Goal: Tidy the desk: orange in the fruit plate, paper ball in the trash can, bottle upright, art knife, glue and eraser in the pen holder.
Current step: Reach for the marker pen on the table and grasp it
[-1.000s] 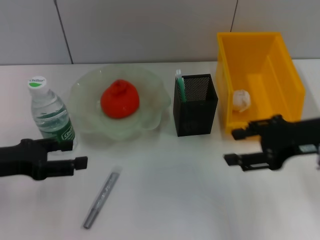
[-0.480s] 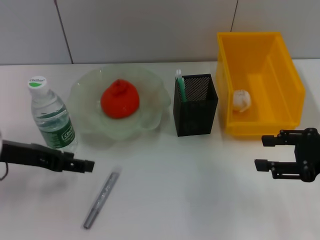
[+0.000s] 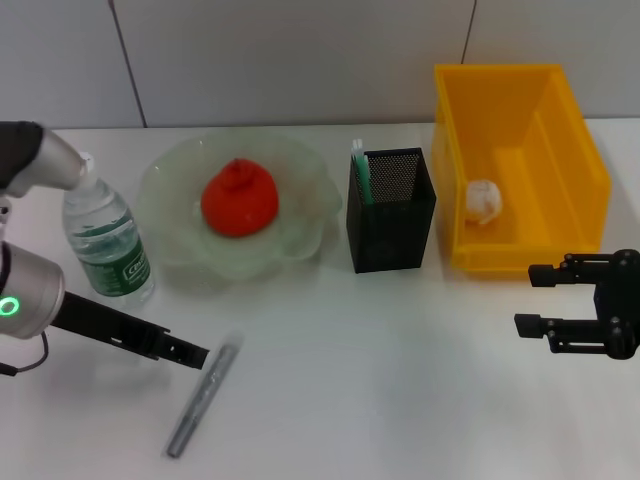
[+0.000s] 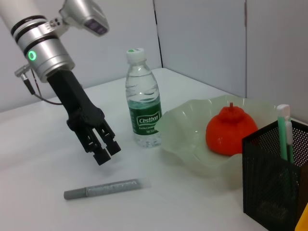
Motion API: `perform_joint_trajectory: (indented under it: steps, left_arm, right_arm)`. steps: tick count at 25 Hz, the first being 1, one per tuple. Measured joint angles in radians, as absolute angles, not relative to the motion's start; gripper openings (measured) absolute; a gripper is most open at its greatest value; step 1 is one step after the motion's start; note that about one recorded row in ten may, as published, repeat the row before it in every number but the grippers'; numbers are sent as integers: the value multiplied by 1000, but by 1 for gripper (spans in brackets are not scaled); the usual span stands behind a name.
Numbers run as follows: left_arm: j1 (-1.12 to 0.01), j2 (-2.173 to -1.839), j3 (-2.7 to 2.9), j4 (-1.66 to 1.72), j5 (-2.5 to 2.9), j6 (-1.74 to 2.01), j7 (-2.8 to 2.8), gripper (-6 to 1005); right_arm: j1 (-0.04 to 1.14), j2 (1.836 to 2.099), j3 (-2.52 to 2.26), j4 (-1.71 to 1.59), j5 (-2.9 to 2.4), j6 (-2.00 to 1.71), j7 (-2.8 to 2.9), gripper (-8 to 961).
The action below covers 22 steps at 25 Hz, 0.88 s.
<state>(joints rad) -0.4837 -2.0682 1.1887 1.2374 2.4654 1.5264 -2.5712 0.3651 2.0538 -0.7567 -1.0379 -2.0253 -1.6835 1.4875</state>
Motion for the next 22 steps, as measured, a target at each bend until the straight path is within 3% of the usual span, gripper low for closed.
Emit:
perform_joint_trajectory:
  steps: [22]
  left_arm:
    - [-590, -2080, 1454, 1236, 2573, 1490, -2876, 686]
  right_arm:
    - [370, 2052, -755, -1040, -2025, -1689, 1430, 679]
